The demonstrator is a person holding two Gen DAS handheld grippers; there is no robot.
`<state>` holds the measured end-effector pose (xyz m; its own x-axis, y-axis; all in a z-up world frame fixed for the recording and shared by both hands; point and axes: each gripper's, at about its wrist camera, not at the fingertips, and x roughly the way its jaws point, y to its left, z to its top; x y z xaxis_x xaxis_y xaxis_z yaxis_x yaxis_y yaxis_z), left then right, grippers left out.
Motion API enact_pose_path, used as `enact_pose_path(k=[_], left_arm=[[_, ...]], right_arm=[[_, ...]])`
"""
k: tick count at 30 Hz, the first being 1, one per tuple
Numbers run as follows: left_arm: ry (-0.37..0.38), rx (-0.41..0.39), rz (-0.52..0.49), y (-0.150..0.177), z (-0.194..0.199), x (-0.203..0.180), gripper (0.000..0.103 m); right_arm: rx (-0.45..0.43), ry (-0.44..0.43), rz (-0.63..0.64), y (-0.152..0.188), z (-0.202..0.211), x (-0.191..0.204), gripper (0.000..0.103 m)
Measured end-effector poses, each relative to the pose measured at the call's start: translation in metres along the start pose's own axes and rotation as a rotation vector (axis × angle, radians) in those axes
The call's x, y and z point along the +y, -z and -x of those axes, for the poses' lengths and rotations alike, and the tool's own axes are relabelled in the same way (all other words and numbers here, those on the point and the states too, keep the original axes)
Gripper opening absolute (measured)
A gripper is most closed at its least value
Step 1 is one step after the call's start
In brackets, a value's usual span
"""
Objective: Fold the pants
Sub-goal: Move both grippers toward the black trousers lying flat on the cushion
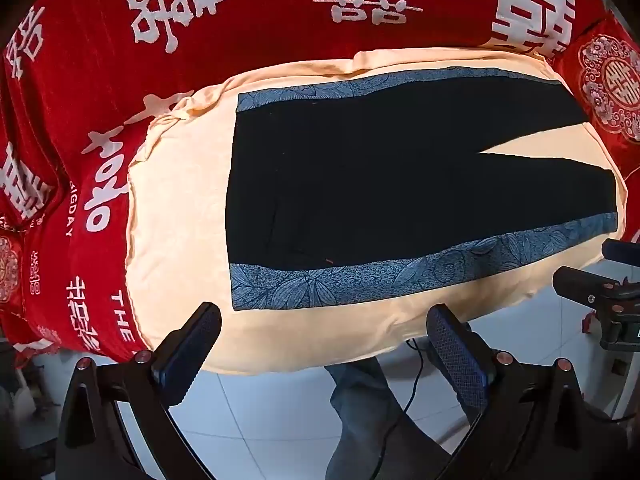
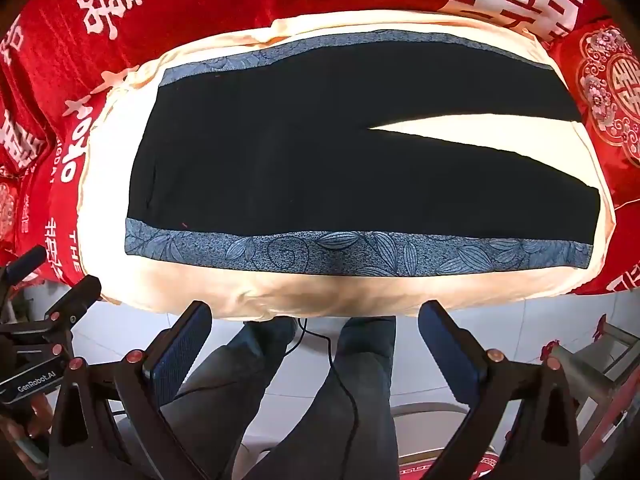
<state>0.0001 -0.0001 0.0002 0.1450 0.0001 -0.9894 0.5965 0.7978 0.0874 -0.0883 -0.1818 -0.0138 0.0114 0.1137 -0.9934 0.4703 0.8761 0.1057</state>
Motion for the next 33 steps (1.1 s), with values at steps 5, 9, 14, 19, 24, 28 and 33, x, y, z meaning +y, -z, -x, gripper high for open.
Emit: enact_pose_path(k=[5, 9, 14, 19, 24, 28, 33], left_arm=[[-0.004, 0.001, 0.005, -0.002, 0.001, 0.0, 0.103], [-0.008, -0.004, -0.003, 0.0, -0.005, 0.005, 0.103], [-0.008, -0.004, -0.008, -0.005, 0.0, 0.001, 0.103], [-0.024, -0.008, -0.008, -0.003, 0.0, -0.001, 0.103], [-0.027, 0.019, -0.001, -0.006, -0.003, -0.002, 0.103], [-0.059, 0.04, 0.001, -0.01, -0.003, -0.008, 0.103], [-0.031, 0.041, 0.04, -0.014, 0.0, -0.013, 0.103]], right_arm=[[-0.002, -0.001, 0.004, -0.001, 0.001, 0.0, 0.103], [-0.006, 0.005, 0.008, -0.004, 0.003, 0.0, 0.103], [-0.006, 0.007, 0.01, -0.005, 0.004, 0.001, 0.103], [-0.007, 0.005, 0.01, -0.007, 0.004, 0.001, 0.103], [0.0, -0.003, 0.024, -0.009, 0.001, 0.001, 0.103], [0.006, -0.001, 0.043, -0.012, -0.001, -0.002, 0.103], [0.005, -0.011, 0.063, -0.015, 0.002, -0.011, 0.103]])
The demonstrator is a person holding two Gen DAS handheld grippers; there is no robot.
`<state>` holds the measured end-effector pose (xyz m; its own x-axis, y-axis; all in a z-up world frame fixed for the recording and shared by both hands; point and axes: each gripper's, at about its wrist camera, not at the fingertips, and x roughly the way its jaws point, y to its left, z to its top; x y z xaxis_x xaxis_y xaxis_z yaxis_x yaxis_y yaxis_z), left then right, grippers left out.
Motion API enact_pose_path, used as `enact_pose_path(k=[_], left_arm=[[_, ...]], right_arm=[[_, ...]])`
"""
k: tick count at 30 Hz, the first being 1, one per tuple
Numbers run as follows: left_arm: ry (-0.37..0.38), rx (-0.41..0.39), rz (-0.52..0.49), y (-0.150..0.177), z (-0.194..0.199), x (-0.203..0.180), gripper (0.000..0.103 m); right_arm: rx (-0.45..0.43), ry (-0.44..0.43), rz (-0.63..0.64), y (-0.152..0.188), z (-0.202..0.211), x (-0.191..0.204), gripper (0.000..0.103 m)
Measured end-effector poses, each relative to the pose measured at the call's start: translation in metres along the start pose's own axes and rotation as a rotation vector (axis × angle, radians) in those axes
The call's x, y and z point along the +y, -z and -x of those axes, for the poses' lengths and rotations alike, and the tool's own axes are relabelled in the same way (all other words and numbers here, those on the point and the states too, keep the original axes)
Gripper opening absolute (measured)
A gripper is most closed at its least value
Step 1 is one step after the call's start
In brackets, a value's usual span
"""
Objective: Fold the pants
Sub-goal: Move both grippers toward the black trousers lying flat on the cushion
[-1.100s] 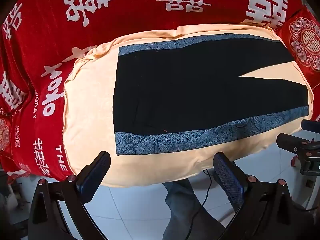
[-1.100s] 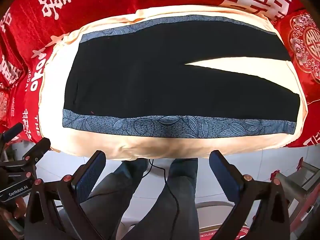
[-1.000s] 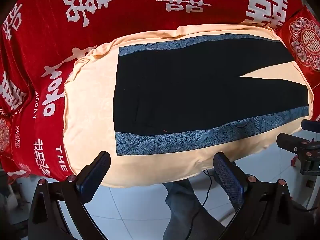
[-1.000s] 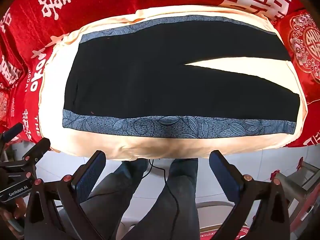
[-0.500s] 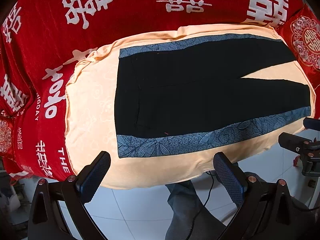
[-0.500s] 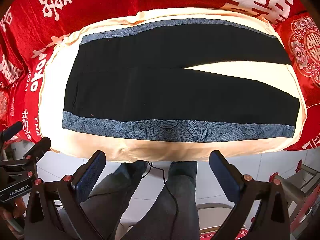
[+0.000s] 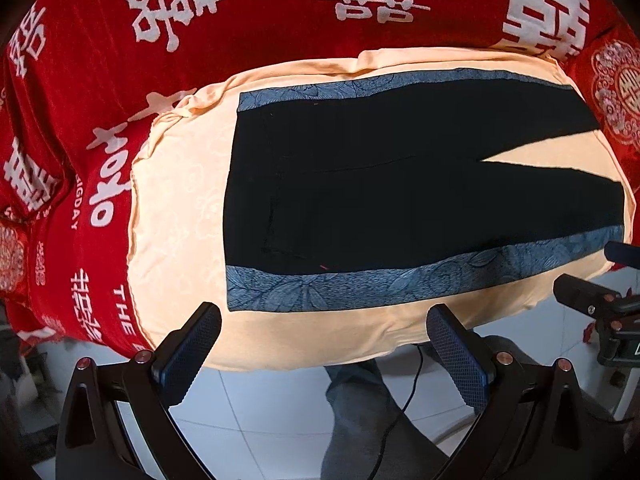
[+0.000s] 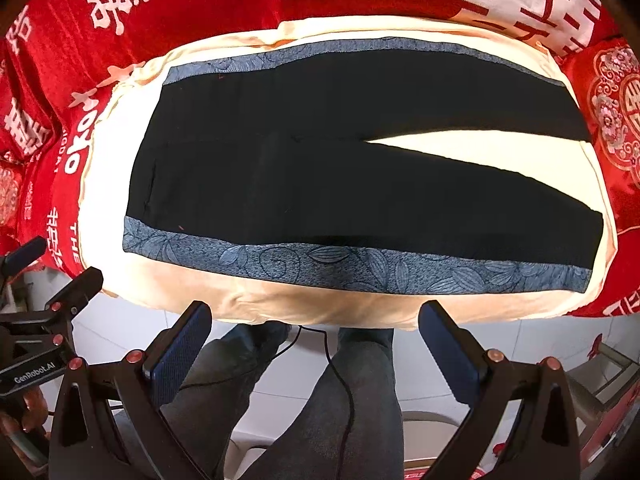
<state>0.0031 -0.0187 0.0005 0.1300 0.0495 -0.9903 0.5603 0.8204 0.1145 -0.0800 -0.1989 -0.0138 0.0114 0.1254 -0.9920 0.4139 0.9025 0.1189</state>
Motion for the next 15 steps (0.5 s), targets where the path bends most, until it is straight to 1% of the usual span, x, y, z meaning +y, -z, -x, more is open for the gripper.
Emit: enact_pose_path(k=[1, 2, 4, 6, 9, 11, 15], left_arm=[[-0.017, 0.025, 0.012, -0.001, 0.001, -0.001, 0.103], [0.004, 0.029, 0.035, -0.002, 0.003, -0.002, 0.103], [0.008, 0.045, 0.077, -0.004, 0.006, -0.005, 0.103], [-0.007, 0.012, 0.113, -0.003, 0.01, -0.009, 0.103], [-0.013, -0.002, 0.152, 0.0, 0.013, -0.017, 0.103], [-0.01, 0.018, 0.183, 0.002, 0.013, -0.024, 0.103], [-0.018, 0.028, 0.23, 0.007, 0.012, -0.033, 0.103]], right_arm=[[0.0, -0.001, 0.009, 0.0, 0.001, -0.002, 0.103], [0.0, 0.0, 0.02, -0.001, 0.002, -0.004, 0.103], [0.0, 0.0, 0.042, 0.0, 0.004, -0.009, 0.103], [0.003, -0.004, 0.065, -0.001, 0.007, -0.014, 0.103], [0.006, 0.001, 0.101, -0.001, 0.009, -0.024, 0.103], [0.007, 0.006, 0.13, -0.002, 0.01, -0.03, 0.103], [0.013, -0.006, 0.165, -0.003, 0.006, -0.038, 0.103]])
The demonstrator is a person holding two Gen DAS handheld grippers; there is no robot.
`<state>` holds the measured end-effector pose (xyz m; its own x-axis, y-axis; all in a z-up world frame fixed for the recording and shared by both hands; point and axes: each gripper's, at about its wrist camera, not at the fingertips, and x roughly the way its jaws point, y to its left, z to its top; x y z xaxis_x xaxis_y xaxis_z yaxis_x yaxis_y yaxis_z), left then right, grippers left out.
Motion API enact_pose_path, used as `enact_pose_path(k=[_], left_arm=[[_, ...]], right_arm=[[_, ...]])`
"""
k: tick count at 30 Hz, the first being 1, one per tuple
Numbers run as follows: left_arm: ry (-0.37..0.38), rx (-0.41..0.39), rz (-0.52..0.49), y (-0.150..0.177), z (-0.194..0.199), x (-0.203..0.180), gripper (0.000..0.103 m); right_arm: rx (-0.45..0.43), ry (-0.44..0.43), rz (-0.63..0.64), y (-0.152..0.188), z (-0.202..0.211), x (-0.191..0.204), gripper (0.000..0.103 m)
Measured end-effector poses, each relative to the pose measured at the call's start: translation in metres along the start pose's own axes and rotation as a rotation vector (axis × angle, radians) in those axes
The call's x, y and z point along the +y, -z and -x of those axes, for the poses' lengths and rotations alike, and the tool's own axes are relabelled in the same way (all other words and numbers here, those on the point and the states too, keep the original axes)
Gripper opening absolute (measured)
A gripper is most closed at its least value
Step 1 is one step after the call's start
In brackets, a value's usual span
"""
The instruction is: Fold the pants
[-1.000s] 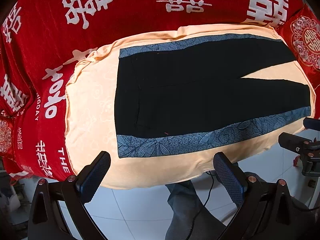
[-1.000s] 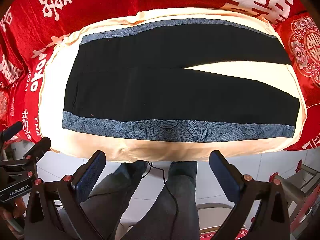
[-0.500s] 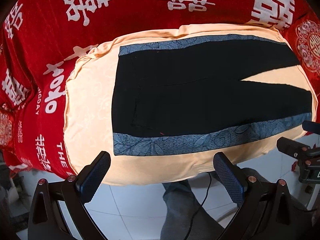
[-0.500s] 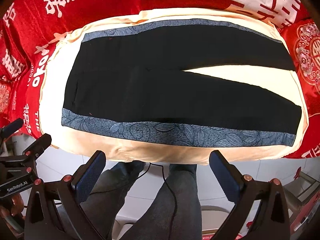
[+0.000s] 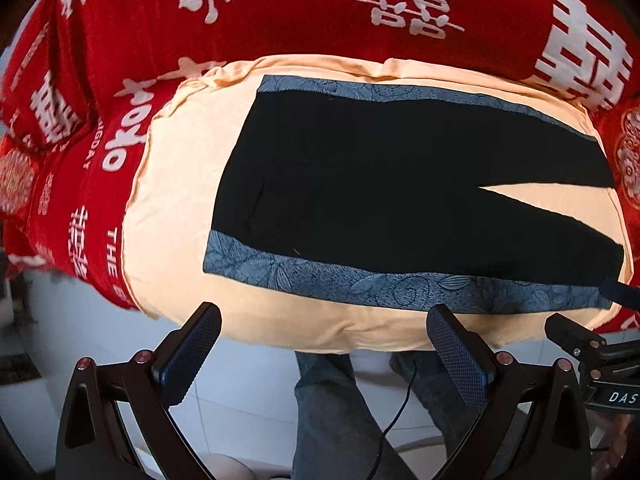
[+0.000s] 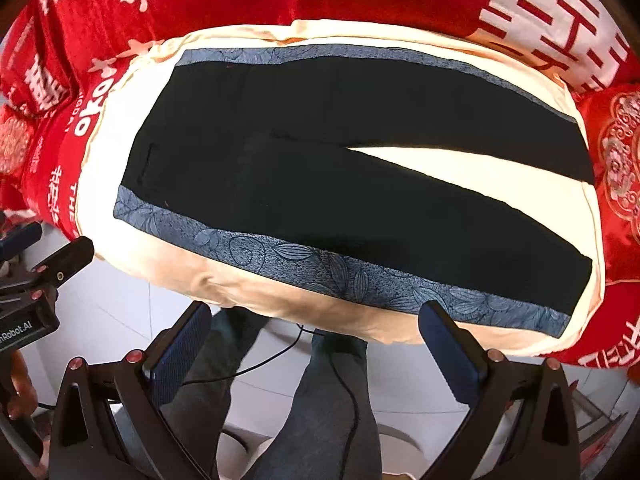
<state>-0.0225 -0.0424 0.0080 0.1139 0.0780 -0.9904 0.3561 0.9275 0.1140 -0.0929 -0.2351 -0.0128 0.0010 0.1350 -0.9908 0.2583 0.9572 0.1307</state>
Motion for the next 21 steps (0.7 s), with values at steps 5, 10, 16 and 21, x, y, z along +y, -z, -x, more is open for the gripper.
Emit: enact_pose_path(k=[5, 10, 16, 21], left_arm=[[-0.01, 0.003, 0.02, 0.005, -0.004, 0.003, 0.103], [0.041, 0.028, -0.005, 0.005, -0.027, 0.018, 0.103], [0.119, 0.024, 0.037, 0.006, -0.063, 0.055, 0.103], [0.187, 0.038, 0.101, 0.011, -0.11, 0.09, 0.103]], right_arm=[[-0.003, -0.011, -0.021, 0.0, -0.005, -0.003, 0.103], [-0.017, -0.022, -0.074, 0.001, -0.015, 0.001, 0.103], [-0.109, -0.196, -0.205, 0.006, -0.037, 0.005, 0.103], [-0.104, -0.49, -0.365, 0.018, -0.083, 0.005, 0.098]])
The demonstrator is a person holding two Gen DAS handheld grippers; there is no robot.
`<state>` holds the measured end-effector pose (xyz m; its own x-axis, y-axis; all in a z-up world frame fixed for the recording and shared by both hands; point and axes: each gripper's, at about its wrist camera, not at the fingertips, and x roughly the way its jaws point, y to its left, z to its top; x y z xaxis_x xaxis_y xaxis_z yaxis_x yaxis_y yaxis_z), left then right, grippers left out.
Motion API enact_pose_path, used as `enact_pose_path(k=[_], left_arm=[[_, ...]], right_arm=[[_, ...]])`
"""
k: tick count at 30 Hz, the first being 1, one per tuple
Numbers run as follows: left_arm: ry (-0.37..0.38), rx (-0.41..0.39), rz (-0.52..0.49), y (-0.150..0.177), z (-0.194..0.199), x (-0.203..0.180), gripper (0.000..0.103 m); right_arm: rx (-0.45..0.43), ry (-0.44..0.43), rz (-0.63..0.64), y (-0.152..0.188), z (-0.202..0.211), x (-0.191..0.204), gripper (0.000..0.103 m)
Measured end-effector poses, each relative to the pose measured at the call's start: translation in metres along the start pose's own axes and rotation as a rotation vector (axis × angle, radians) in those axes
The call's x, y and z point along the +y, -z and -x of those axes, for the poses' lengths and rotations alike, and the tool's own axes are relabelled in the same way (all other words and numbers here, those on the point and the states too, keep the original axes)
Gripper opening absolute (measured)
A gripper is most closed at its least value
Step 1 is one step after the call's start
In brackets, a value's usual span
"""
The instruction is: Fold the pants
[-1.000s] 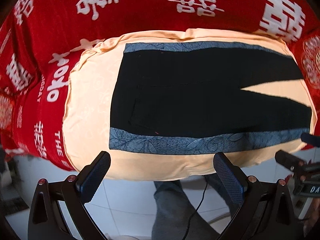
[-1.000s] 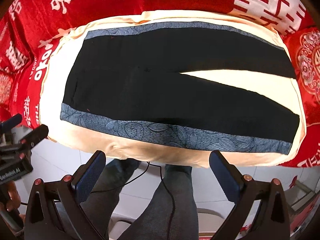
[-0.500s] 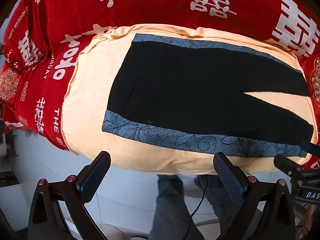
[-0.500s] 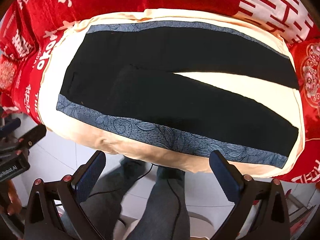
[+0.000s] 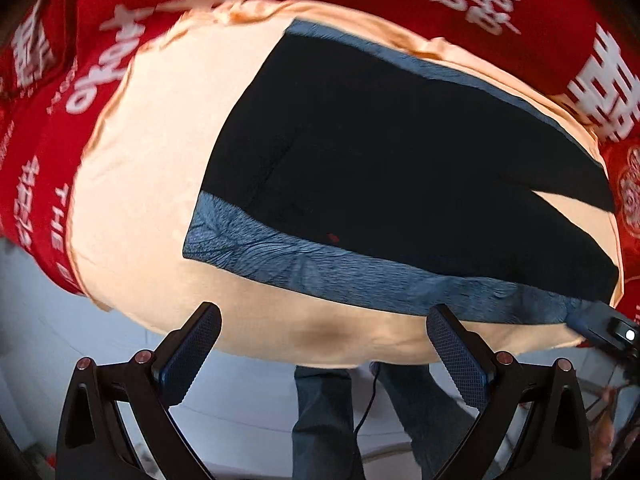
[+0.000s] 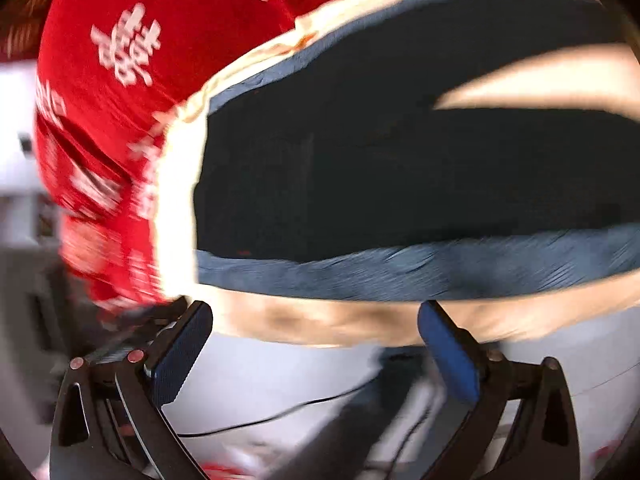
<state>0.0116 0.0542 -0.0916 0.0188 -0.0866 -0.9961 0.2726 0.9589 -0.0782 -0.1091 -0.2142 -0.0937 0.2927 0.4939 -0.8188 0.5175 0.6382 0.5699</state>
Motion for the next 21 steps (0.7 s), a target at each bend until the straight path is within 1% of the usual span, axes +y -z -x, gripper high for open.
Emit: enact_pose_path(k=[1, 2, 3, 8, 11, 12, 15, 17, 19, 21], left_arm=[[0.017, 0.003, 0.012, 0.001, -0.009, 0.007, 0.103], [0.043, 0.008, 0.031, 0.002, -0.02, 0.016, 0.103], [0.062, 0.008, 0.041, 0.003, -0.026, 0.021, 0.103], [0.175, 0.008, 0.094, 0.007, -0.065, 0.041, 0.103], [0.225, 0.017, 0.106, 0.007, -0.081, 0.046, 0.103], [0.231, 0.018, 0.102, 0.007, -0.085, 0.046, 0.103], [0.25, 0.016, 0.097, 0.007, -0.091, 0.048, 0.103], [0.278, 0.019, 0.105, 0.008, -0.093, 0.049, 0.103], [0.294, 0.025, 0.111, 0.012, -0.097, 0.055, 0.103], [0.297, 0.039, 0.12, 0.013, -0.102, 0.056, 0.103]], right_arm=[[0.008, -0.065, -0.035, 0.005, -0.014, -0.008, 0.094], [0.017, -0.096, -0.046, 0.008, -0.024, -0.011, 0.083], [0.035, -0.134, -0.052, 0.013, -0.038, -0.016, 0.077], [0.08, -0.217, -0.048, 0.032, -0.1, -0.034, 0.077], [0.059, -0.254, -0.083, 0.035, -0.125, -0.051, 0.077], [0.049, -0.261, -0.101, 0.036, -0.13, -0.057, 0.077], [0.003, -0.341, -0.149, 0.041, -0.136, -0.072, 0.077], [-0.025, -0.381, -0.144, 0.045, -0.133, -0.075, 0.077], [-0.065, -0.421, -0.156, 0.043, -0.13, -0.077, 0.077], [-0.107, -0.472, -0.195, 0.037, -0.128, -0.079, 0.077]])
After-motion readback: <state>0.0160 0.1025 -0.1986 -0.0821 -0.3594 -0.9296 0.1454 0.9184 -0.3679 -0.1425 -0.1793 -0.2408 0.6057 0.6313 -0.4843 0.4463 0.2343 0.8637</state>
